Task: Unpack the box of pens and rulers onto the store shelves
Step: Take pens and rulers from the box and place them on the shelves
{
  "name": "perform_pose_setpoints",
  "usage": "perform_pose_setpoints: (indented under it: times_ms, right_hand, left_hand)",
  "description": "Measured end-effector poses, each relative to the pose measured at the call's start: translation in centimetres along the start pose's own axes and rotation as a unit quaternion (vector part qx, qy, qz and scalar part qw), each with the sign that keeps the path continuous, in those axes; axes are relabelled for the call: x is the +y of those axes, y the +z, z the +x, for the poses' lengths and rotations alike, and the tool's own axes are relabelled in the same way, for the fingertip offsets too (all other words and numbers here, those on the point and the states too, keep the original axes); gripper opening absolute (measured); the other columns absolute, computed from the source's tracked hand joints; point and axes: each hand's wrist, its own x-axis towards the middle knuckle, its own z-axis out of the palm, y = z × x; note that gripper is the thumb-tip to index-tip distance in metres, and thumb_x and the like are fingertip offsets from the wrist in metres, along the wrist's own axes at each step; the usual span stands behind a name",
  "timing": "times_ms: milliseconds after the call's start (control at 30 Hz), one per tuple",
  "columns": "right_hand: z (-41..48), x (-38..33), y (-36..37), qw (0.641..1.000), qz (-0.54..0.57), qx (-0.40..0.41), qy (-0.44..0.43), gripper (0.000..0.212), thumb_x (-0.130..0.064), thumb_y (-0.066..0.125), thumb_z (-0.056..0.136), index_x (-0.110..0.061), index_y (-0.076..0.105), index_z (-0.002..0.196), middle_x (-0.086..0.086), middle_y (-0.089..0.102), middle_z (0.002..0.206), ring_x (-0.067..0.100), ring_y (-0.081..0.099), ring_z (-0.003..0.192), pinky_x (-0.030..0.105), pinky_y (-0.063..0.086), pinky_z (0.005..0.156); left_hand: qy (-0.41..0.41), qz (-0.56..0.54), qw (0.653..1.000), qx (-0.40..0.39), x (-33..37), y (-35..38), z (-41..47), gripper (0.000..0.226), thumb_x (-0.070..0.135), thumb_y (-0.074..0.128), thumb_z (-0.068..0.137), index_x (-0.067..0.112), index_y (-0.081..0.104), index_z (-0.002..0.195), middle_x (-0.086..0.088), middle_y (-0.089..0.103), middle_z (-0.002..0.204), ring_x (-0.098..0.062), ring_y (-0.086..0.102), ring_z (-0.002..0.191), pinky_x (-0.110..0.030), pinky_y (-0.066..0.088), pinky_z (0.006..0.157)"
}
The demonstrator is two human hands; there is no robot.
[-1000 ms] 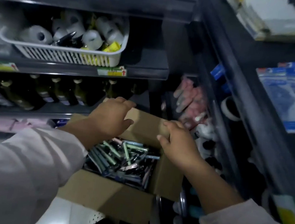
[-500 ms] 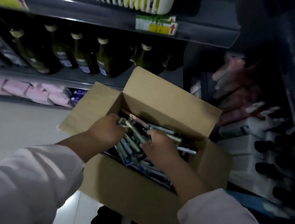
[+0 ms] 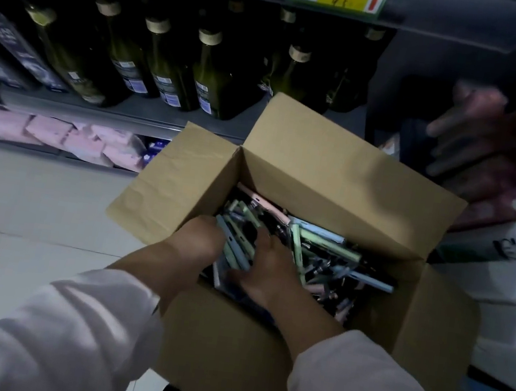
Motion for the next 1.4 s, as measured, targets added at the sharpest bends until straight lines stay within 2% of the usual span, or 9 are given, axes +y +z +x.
perform_pose_setpoints:
  times_ms: [167,267,467,667,800,900,1033,1200,1400]
  right_hand:
    - [1.6,0.2,0.3,0.999,-0.021,0.032,0.012,0.107,-0.050,0.076,0.069,-0.016,0.014,0.150,0.015,0.043,0.137,0.035,0.045,0.122,0.040,0.046,0.094]
    - [1.9,-0.2,-0.3,1.000,-0.014,0.011,-0.002,0.080,-0.035,0.074,0.076,-0.009,0.032,0.138,0.016,0.056,0.120,0.032,0.057,0.105,0.032,0.049,0.077]
    - [1.1,0.2,-3.4,0.992,0.112,-0.065,-0.002,0.040,-0.023,0.072,0.078,-0.018,0.046,0.108,0.008,0.059,0.101,0.024,0.060,0.088,0.035,0.050,0.073]
    - [-2.8,-0.1,-8.2,0.953,0.302,-0.011,-0.015,0.036,-0.016,0.072,0.077,-0.031,0.053,0.104,-0.004,0.064,0.096,0.013,0.063,0.086,0.027,0.050,0.068]
    - [-5.9,-1.1,-11.3,0.930,0.365,-0.006,-0.036,0.039,-0.023,0.075,0.067,-0.030,0.059,0.102,-0.001,0.070,0.098,0.016,0.069,0.088,0.041,0.057,0.082]
    - [-8.3,-2.1,-13.4,0.917,0.395,-0.010,-0.056,0.041,-0.021,0.074,0.067,-0.031,0.062,0.105,-0.003,0.073,0.095,0.018,0.071,0.090,0.044,0.056,0.084]
    - [-12.0,-4.4,-15.9,0.926,0.365,0.027,-0.092,0.042,-0.010,0.072,0.078,-0.032,0.056,0.110,-0.008,0.068,0.102,0.010,0.066,0.097,0.039,0.054,0.090]
    - [-16.7,-7.2,-18.6,0.930,0.332,0.080,-0.138,0.039,-0.007,0.067,0.077,-0.033,0.054,0.102,-0.012,0.064,0.098,-0.008,0.061,0.082,0.017,0.052,0.065]
    - [-22.4,-9.4,-21.4,0.923,0.331,0.138,-0.141,0.042,-0.019,0.071,0.068,-0.033,0.058,0.106,-0.014,0.065,0.095,0.001,0.061,0.082,0.018,0.046,0.061]
  left_hand:
    - [0.047,0.017,0.998,0.050,0.3,0.0,-0.8,0.036,0.001,0.044,0.090,0.006,0.053,0.124,-0.017,0.062,0.109,-0.033,0.059,0.099,-0.034,0.049,0.085]
    - [0.097,0.100,0.988,0.067,-0.2,0.0,-1.4,0.040,0.007,0.050,0.088,0.012,0.052,0.127,-0.003,0.060,0.099,-0.027,0.059,0.098,-0.030,0.047,0.084]
    - [0.137,0.088,0.985,0.060,0.1,-0.3,-1.9,0.050,0.013,0.059,0.084,0.017,0.050,0.134,-0.005,0.063,0.119,-0.022,0.059,0.108,-0.035,0.049,0.093]
    - [0.154,-0.001,0.987,0.049,1.9,-0.2,-3.8,0.025,0.017,0.066,0.083,0.024,0.048,0.098,0.017,0.058,0.086,-0.005,0.058,0.086,-0.014,0.043,0.068]
    - [0.133,-0.078,0.987,-0.050,4.6,-0.4,-6.5,0.063,0.050,0.073,0.065,0.017,0.058,0.117,-0.003,0.066,0.115,-0.021,0.064,0.101,-0.040,0.053,0.086]
    - [0.097,-0.169,0.970,-0.145,6.7,-0.8,-9.1,0.033,0.037,0.069,0.083,0.019,0.065,0.111,-0.004,0.070,0.111,-0.021,0.065,0.103,-0.037,0.050,0.093]
    - [0.041,-0.290,0.925,-0.240,9.7,-1.1,-12.7,0.036,0.036,0.066,0.081,0.020,0.064,0.114,-0.005,0.069,0.114,-0.024,0.062,0.110,-0.043,0.046,0.097]
    - [0.013,-0.384,0.896,-0.222,12.7,-1.8,-17.7,0.024,0.020,0.066,0.085,0.011,0.062,0.107,-0.014,0.063,0.104,-0.029,0.061,0.103,-0.047,0.047,0.095]
    - [0.049,-0.385,0.895,-0.219,15.1,-2.4,-23.7,0.011,0.014,0.058,0.088,0.012,0.060,0.099,-0.017,0.062,0.105,-0.029,0.060,0.082,-0.042,0.048,0.075]
